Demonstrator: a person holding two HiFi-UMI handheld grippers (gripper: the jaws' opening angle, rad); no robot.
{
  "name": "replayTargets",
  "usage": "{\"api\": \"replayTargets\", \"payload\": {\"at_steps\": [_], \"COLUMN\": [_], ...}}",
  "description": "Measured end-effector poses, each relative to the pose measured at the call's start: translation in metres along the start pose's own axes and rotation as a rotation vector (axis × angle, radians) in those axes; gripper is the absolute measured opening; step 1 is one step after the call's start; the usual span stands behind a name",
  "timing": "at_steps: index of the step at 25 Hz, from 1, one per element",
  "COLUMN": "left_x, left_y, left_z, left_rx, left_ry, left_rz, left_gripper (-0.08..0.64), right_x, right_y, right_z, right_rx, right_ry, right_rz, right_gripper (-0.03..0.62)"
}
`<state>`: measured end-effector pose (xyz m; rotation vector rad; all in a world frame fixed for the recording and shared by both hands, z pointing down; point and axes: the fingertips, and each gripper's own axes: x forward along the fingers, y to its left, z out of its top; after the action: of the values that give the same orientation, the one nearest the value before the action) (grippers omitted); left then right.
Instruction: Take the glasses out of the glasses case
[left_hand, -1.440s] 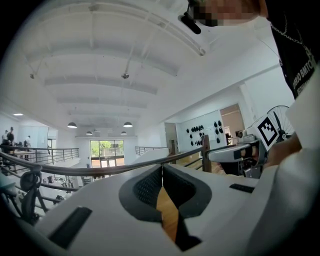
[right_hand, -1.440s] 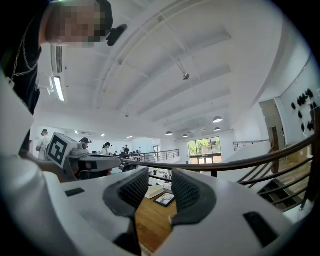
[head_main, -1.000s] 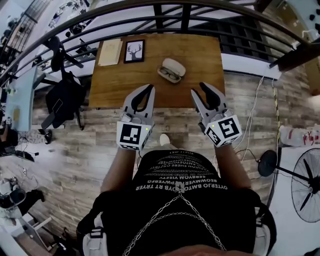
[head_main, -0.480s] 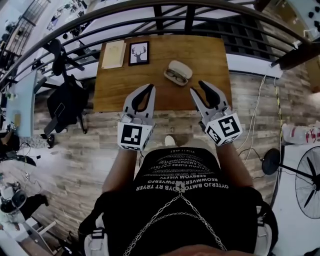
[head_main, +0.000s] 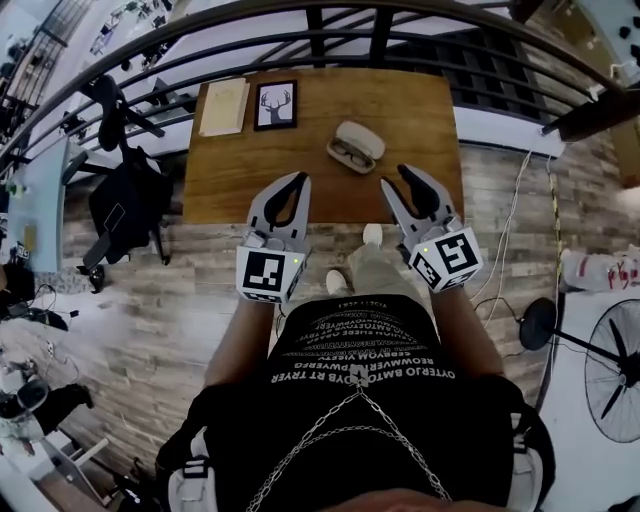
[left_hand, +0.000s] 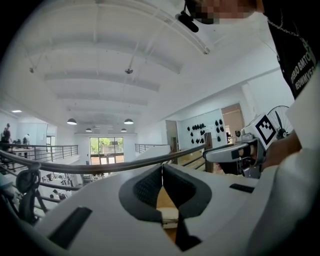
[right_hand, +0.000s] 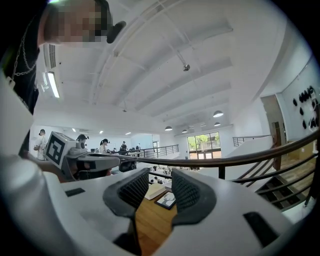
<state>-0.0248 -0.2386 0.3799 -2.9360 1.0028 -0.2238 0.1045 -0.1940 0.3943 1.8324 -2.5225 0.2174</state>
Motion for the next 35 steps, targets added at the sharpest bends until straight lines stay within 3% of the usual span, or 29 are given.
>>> {"api": "replayTargets", "payload": {"at_steps": [17, 35], "left_x": [0.072, 0.114], "left_y": [0.050, 0.072], "left_z": [0.002, -0.030], "left_rx": [-0.012, -0.064], "left_ry": [0.024, 0.079], "left_rz": [0.074, 0.109], "left_gripper": [0.028, 0.028], "right_x": [0.092, 0.158], "right_y": [-0.057, -0.098], "right_z": [-0.018, -0.099], "right_rx": [0.024, 0.006], "right_ry": [0.075, 0.246], "right_rz": [0.107, 0.173], "right_gripper": [0.129, 0.129]}}
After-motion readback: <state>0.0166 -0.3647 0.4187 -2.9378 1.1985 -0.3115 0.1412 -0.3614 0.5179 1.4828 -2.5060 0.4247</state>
